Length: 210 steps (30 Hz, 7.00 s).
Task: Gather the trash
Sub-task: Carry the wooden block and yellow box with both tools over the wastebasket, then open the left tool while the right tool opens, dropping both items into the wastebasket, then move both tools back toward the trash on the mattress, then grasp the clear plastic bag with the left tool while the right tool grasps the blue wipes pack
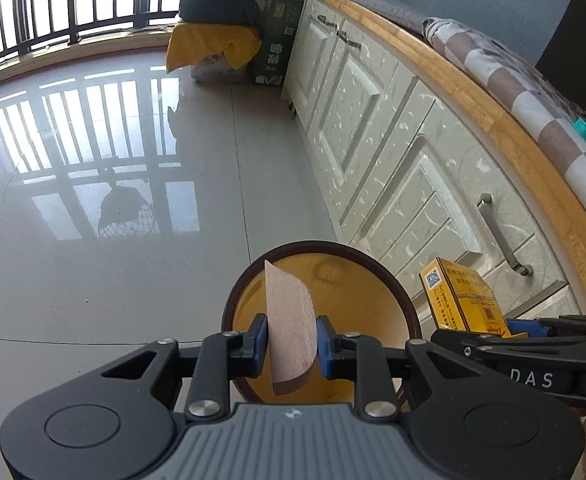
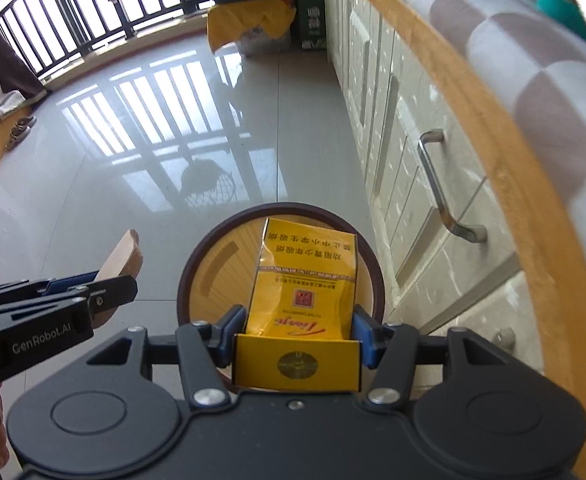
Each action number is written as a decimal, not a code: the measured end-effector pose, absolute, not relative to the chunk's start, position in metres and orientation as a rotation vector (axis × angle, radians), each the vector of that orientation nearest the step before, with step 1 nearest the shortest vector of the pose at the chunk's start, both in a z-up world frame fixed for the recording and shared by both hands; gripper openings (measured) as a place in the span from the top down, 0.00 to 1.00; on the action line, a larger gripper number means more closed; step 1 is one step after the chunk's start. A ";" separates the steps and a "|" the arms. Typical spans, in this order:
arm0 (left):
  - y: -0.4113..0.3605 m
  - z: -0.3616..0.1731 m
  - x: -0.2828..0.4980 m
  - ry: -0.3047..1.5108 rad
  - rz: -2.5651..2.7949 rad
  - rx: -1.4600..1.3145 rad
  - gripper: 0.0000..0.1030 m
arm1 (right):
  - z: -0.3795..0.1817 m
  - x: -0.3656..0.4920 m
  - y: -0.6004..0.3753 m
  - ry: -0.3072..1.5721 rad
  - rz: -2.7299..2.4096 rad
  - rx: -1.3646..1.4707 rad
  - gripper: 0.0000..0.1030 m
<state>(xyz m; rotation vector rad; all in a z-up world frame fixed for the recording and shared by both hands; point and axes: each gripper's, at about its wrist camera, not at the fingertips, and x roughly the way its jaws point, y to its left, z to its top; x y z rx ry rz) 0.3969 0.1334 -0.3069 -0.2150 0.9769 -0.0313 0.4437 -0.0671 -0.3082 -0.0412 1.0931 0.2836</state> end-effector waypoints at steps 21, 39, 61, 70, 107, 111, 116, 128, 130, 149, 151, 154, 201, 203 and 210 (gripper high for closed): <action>0.128 -0.370 0.455 1.149 -0.088 -0.116 0.74 | -0.337 0.492 -0.062 1.113 0.274 -0.012 0.23; 0.129 -0.388 0.447 1.257 -0.065 -0.041 0.28 | -0.367 0.477 -0.065 1.198 0.296 -0.176 0.13; 0.142 -0.355 0.411 1.245 -0.054 -0.019 0.01 | -0.341 0.449 -0.063 1.177 0.310 -0.216 0.00; 0.148 -0.327 0.394 1.219 -0.035 -0.040 0.00 | -0.314 0.436 -0.064 1.152 0.307 -0.200 0.00; 0.132 -0.149 0.297 0.923 -0.041 -0.036 0.00 | -0.140 0.340 -0.106 0.848 0.283 -0.112 0.00; 0.118 -0.125 0.283 0.824 -0.036 -0.016 0.00 | -0.120 0.320 -0.128 0.784 0.264 -0.076 0.00; 0.093 -0.102 0.266 0.718 -0.065 -0.010 0.00 | -0.100 0.296 -0.165 0.685 0.217 -0.026 0.00; 0.005 -0.075 0.231 0.486 -0.216 -0.058 0.00 | -0.091 0.231 -0.284 0.485 0.029 0.014 0.00; -0.013 -0.075 0.228 0.456 -0.244 -0.055 0.00 | -0.094 0.221 -0.303 0.461 -0.009 0.007 0.00; -0.170 -0.124 0.257 0.551 -0.474 -0.011 0.00 | -0.144 0.171 -0.483 0.417 -0.201 -0.024 0.00; -0.183 -0.134 0.263 0.570 -0.514 -0.028 0.00 | -0.150 0.174 -0.496 0.421 -0.204 -0.024 0.00; -0.196 -0.146 0.274 0.593 -0.550 -0.078 0.00 | -0.158 0.182 -0.515 0.425 -0.184 0.012 0.00; -0.244 -0.212 0.348 0.811 -0.551 -0.390 0.95 | -0.173 0.267 -0.485 0.727 0.121 0.156 0.07; -0.242 -0.211 0.342 0.822 -0.563 -0.381 0.95 | -0.180 0.273 -0.484 0.761 0.123 0.176 0.11; -0.229 -0.205 0.320 0.821 -0.568 -0.326 0.96 | -0.189 0.271 -0.474 0.796 0.090 0.209 0.34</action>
